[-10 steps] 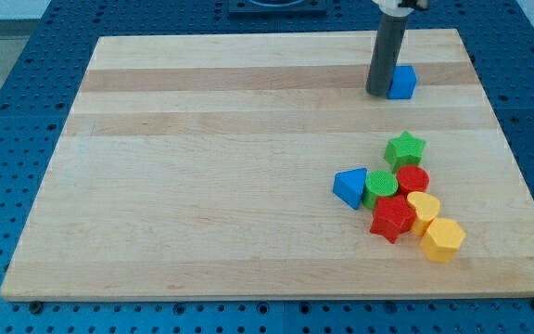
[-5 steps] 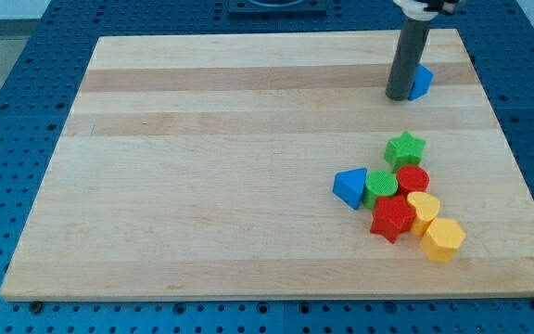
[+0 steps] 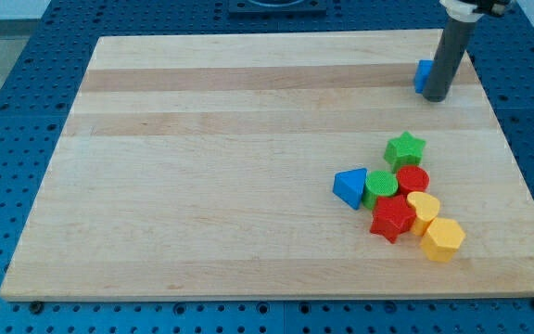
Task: Slide the blue cube to the top right
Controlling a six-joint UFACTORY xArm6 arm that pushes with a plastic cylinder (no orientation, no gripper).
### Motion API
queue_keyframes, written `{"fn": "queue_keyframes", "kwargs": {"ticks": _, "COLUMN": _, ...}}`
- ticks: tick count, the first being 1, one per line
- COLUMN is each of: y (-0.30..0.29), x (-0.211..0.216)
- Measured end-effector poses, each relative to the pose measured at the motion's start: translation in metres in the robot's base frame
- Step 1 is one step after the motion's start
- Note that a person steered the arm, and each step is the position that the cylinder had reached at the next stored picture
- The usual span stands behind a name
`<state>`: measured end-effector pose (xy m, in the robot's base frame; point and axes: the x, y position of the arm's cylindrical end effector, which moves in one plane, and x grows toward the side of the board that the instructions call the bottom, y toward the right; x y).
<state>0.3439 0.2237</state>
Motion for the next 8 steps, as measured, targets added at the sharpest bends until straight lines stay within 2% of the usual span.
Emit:
{"fn": "queue_keyframes", "kwargs": {"ticks": 1, "y": 0.002, "x": -0.006}}
{"fn": "queue_keyframes", "kwargs": {"ticks": 5, "y": 0.002, "x": -0.072}}
{"fn": "queue_keyframes", "kwargs": {"ticks": 8, "y": 0.002, "x": -0.1}}
